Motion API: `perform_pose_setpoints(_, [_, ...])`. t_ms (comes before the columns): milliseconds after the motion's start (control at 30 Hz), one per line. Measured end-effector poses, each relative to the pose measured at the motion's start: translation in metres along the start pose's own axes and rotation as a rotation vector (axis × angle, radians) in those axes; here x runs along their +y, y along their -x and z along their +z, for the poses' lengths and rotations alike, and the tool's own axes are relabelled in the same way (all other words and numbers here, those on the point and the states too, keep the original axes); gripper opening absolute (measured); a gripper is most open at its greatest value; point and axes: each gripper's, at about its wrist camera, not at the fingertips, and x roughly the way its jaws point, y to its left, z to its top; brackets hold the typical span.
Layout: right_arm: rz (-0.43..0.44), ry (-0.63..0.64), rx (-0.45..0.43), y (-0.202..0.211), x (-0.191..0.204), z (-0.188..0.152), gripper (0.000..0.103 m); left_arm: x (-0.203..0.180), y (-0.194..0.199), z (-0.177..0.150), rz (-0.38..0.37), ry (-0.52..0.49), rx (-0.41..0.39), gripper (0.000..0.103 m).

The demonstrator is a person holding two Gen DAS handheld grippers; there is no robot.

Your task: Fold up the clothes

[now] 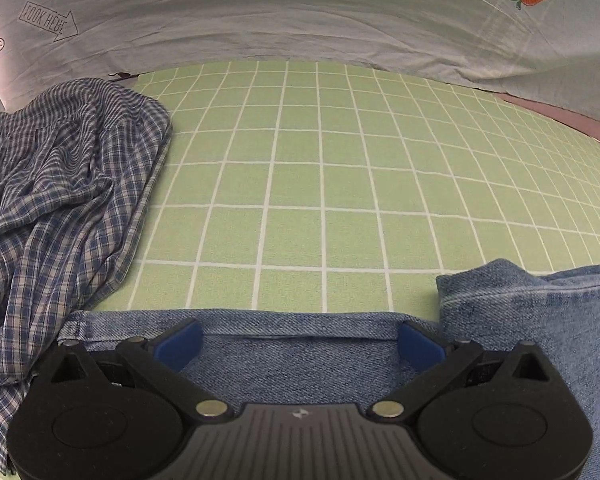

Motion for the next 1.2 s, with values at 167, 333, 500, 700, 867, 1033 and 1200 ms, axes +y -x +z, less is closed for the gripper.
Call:
perform_pose_setpoints(167, [0.02, -0.031, 0.003, -0.002, -0.005, -0.001, 0.102, 0.031, 0.019, -0.005, 0.037, 0.14, -0.018, 0.103])
perform_pose_setpoints(333, [0.033, -0.046, -0.002, -0.001, -0.007, -0.004, 0.102, 0.066, 0.048, -0.027, 0.124, 0.221, -0.023, 0.103])
perform_pose_setpoints(500, [0.047, -0.054, 0.004, 0.002, -0.009, -0.007, 0.102, 0.093, 0.067, -0.069, 0.172, 0.311, 0.032, 0.103])
perform_pose_setpoints(700, [0.059, 0.002, 0.013, 0.015, -0.006, -0.015, 0.102, 0.099, 0.079, -0.111, 0.155, 0.415, 0.043, 0.102])
perform_pose_setpoints(867, [0.078, 0.074, -0.007, 0.032, -0.007, -0.02, 0.101, 0.088, 0.084, -0.119, 0.226, 0.393, 0.004, 0.081])
perform_pose_setpoints(1033, [0.088, 0.17, -0.049, 0.04, -0.008, -0.024, 0.101, 0.083, 0.092, -0.115, 0.158, 0.416, -0.041, 0.012])
perform_pose_setpoints(1200, [0.1, 0.189, -0.082, 0.041, -0.024, -0.021, 0.101, 0.06, 0.108, -0.097, 0.06, 0.432, -0.114, 0.012])
